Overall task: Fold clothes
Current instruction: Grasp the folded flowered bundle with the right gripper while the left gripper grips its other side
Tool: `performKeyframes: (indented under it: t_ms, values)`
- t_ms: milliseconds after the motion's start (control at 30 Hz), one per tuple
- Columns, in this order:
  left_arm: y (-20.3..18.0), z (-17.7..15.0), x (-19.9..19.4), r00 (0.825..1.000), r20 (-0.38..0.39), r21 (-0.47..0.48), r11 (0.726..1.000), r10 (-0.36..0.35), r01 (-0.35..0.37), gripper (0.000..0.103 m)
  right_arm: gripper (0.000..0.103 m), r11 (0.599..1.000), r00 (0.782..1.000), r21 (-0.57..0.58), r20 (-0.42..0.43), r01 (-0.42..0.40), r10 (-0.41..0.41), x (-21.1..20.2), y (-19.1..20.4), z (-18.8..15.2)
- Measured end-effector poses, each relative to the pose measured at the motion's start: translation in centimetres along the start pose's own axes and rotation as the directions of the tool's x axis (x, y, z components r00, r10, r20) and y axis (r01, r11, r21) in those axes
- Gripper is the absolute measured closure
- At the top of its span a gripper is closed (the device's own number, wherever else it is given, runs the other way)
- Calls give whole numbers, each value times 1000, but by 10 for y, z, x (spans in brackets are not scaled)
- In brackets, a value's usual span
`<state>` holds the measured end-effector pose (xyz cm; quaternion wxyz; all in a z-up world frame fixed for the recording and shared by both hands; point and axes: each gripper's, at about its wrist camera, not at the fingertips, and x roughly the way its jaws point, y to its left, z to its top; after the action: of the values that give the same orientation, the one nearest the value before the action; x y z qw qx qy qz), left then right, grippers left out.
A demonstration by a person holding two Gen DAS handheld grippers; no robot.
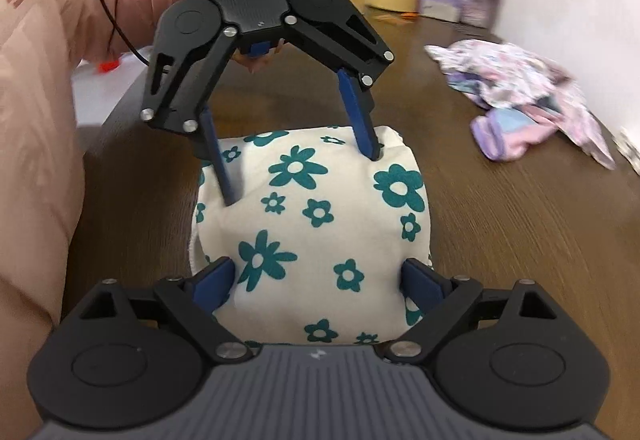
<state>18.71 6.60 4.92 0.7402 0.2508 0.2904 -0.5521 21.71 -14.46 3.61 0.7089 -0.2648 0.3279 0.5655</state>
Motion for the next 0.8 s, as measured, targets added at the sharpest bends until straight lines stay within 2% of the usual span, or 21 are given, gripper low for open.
performKeyframes:
  t_ms: [100,167,267,333,367,467,500,600,700,800]
  values:
    - [-20,-3,-3,997,5,31,996,78,-78,11,13,998,999,-34,-17,-45,45,4,-6,3]
    - [-23,4,-10,996,4,64,994,85,-86,12,12,998,999,-33,-12,-44,44,2,-4,4]
    - [-14,20,-20,997,14,78,994,70,-71,18,14,1000,999,-7,44,-19,19,-16,2,7]
    - [-7,28,-24,998,20,78,995,66,-68,29,21,1000,998,-12,68,-8,9,-22,7,14]
    - [-3,31,-22,998,11,74,996,58,-59,31,26,1000,997,-15,80,-3,4,-25,9,17]
    - [13,36,-9,999,-42,53,998,20,-18,34,28,1000,994,-25,107,17,-14,-31,16,27]
    - [18,36,-4,998,-60,43,999,3,0,33,28,999,996,-37,83,29,-26,-25,15,30]
    - [28,31,8,993,-93,-14,998,-69,68,32,29,1000,999,-24,41,-1,2,-10,7,29]
    - [32,26,15,989,-99,-40,994,-107,103,29,29,1000,1000,-6,21,-23,23,-2,3,25]
    - [33,26,9,992,-80,-41,994,-101,97,29,29,1000,1000,2,23,-21,21,-3,4,22]
